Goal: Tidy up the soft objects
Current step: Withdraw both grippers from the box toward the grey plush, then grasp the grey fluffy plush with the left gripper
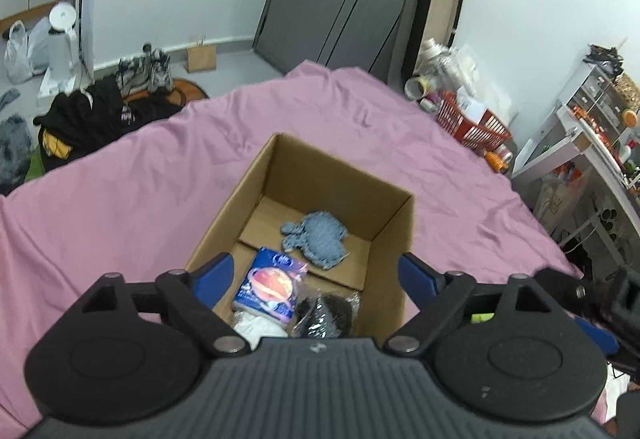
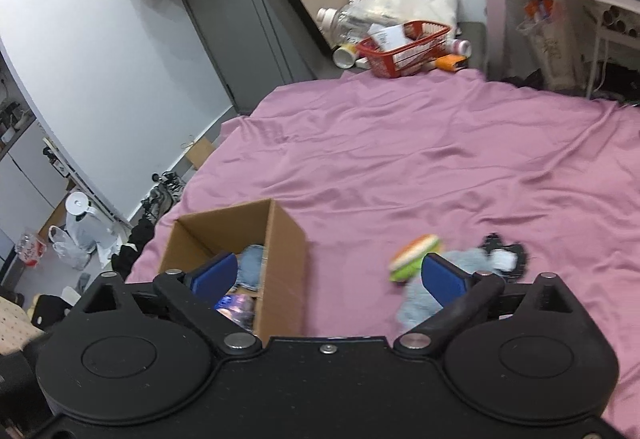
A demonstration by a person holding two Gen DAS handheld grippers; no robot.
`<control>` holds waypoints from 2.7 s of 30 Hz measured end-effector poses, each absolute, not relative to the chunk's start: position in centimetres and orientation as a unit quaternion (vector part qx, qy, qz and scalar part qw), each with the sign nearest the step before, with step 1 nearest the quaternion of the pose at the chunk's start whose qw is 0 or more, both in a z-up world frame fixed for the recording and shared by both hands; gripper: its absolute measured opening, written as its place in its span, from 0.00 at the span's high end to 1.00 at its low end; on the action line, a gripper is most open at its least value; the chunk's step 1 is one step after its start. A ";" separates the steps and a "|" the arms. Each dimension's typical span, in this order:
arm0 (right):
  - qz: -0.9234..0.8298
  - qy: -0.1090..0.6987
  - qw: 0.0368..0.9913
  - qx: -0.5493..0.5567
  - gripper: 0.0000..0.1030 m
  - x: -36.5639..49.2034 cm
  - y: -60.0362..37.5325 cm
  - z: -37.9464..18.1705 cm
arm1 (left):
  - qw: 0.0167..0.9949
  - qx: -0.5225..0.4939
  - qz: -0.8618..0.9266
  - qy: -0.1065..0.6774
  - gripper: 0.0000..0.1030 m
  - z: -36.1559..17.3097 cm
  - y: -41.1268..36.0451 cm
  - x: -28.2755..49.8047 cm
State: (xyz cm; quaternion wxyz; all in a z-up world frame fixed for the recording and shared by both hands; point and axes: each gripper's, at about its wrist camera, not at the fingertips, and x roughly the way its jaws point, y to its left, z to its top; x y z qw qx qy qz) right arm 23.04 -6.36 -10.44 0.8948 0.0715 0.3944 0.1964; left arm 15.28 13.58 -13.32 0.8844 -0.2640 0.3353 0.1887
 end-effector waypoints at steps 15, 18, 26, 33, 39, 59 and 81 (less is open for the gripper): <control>0.164 0.389 0.903 0.083 0.00 22.3 -14.4 -9.8 | 0.900 -0.227 0.164 0.333 0.12 -11.6 10.1 15.5; 0.160 0.390 0.902 0.090 0.00 22.5 -15.5 -10.1 | 0.903 -0.214 0.153 0.339 0.12 -11.5 9.2 15.9; 0.147 0.388 0.903 0.112 0.01 23.3 -17.5 -11.6 | 0.913 -0.199 0.119 0.335 0.12 -11.7 7.2 16.8; 0.132 0.410 0.887 0.167 0.23 25.1 -19.6 -13.9 | 0.918 -0.155 0.065 0.359 0.13 -11.6 4.6 19.5; 0.133 0.423 0.876 0.188 0.32 26.5 -20.2 -15.6 | 0.910 -0.134 0.044 0.391 0.16 -12.6 2.5 22.1; 0.161 0.475 0.825 0.261 0.42 29.6 -20.5 -19.3 | 0.856 -0.162 0.003 0.491 0.43 -18.9 -1.0 28.6; 0.134 0.551 0.764 0.309 0.73 30.2 -21.9 -23.2 | 0.775 -0.302 0.126 0.541 0.80 -20.2 -4.0 27.8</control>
